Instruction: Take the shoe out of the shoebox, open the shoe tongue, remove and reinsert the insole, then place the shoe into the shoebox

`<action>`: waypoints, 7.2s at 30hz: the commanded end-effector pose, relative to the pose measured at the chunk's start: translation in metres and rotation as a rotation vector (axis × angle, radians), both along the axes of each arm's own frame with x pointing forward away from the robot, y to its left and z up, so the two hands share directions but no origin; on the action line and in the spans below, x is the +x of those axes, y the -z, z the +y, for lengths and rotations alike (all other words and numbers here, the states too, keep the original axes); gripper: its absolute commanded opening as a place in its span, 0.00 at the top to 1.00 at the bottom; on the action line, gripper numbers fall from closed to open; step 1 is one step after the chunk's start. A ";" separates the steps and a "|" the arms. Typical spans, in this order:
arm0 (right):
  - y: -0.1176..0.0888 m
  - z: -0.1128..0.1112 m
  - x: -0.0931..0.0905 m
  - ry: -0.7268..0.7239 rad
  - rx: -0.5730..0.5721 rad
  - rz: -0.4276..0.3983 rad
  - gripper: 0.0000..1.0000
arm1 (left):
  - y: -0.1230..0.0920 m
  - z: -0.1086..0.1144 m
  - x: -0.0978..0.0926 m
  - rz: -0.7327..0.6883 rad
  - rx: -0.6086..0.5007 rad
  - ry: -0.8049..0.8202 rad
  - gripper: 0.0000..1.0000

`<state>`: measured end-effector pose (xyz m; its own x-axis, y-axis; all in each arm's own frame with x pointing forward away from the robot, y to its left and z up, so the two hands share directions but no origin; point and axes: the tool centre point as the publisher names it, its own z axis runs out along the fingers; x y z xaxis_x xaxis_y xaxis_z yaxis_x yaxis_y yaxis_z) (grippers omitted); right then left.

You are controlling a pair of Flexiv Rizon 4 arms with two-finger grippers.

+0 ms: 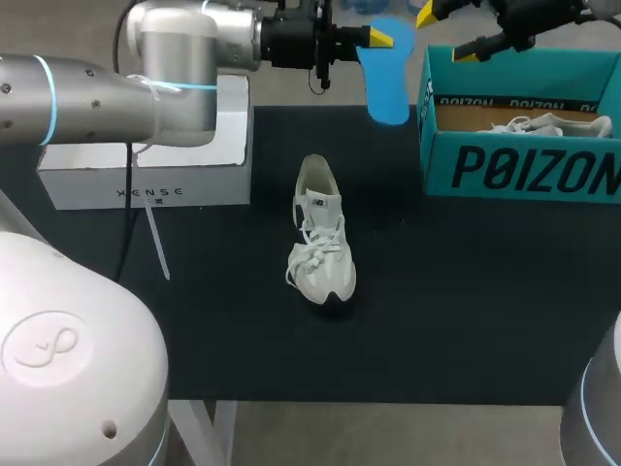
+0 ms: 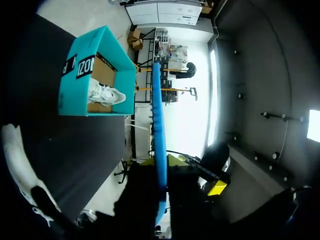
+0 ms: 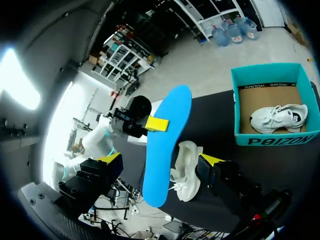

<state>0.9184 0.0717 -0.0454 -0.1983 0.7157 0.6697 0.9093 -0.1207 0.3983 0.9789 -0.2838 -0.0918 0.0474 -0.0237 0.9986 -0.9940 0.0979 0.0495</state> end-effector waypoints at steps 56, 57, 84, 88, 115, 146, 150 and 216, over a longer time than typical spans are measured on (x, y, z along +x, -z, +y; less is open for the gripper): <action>-0.024 0.066 0.021 0.129 -0.701 0.421 0.00 | 0.015 0.005 0.000 -0.039 -0.052 -0.061 1.00; -0.025 0.064 0.020 0.133 -0.700 0.421 0.00 | 0.015 0.006 0.000 -0.040 -0.052 -0.063 1.00; -0.014 0.029 0.015 -0.023 -0.121 0.323 0.00 | 0.008 0.024 -0.008 -0.055 -0.089 -0.097 1.00; -0.010 0.021 0.015 0.019 -0.182 0.309 0.00 | 0.004 0.030 -0.010 -0.065 -0.100 -0.098 1.00; -0.006 -0.011 0.011 -0.185 0.429 0.176 0.00 | -0.016 0.039 -0.002 -0.071 -0.174 -0.041 1.00; 0.022 -0.027 0.021 -0.091 0.651 0.201 0.00 | -0.013 0.029 0.001 -0.030 -0.142 -0.023 1.00; 0.018 -0.025 0.022 -0.117 0.647 0.194 0.00 | -0.015 0.029 0.002 -0.033 -0.145 -0.022 1.00; 0.025 -0.034 0.009 -0.117 0.662 0.227 0.00 | -0.066 0.030 -0.008 -1.389 -0.296 -0.168 1.00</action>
